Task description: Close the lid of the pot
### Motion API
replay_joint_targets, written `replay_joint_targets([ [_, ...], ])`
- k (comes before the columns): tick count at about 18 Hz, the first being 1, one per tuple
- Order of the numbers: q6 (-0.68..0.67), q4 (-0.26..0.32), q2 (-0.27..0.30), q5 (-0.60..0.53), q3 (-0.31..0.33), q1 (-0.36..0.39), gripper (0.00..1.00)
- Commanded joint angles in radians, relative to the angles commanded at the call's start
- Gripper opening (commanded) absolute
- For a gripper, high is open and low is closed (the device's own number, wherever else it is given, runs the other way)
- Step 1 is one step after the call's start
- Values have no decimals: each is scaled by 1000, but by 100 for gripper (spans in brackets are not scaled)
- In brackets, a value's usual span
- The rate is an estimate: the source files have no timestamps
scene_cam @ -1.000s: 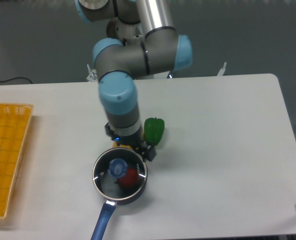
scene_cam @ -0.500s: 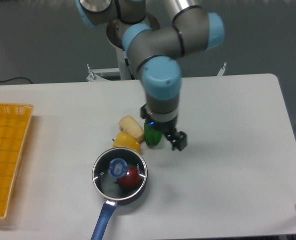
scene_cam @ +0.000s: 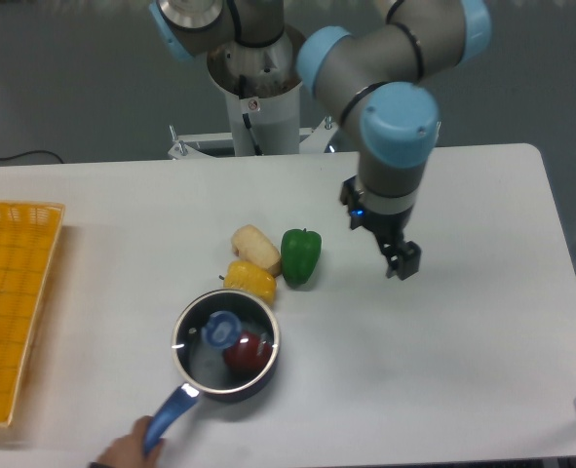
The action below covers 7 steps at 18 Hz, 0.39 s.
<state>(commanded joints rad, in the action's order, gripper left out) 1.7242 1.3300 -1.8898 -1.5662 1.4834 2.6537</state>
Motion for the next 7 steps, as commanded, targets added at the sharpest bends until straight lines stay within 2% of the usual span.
replay_joint_targets([
  [4,9,-6,-18,0,-8,48,100],
  [7,75,-6,-20,0,-9,84,100],
])
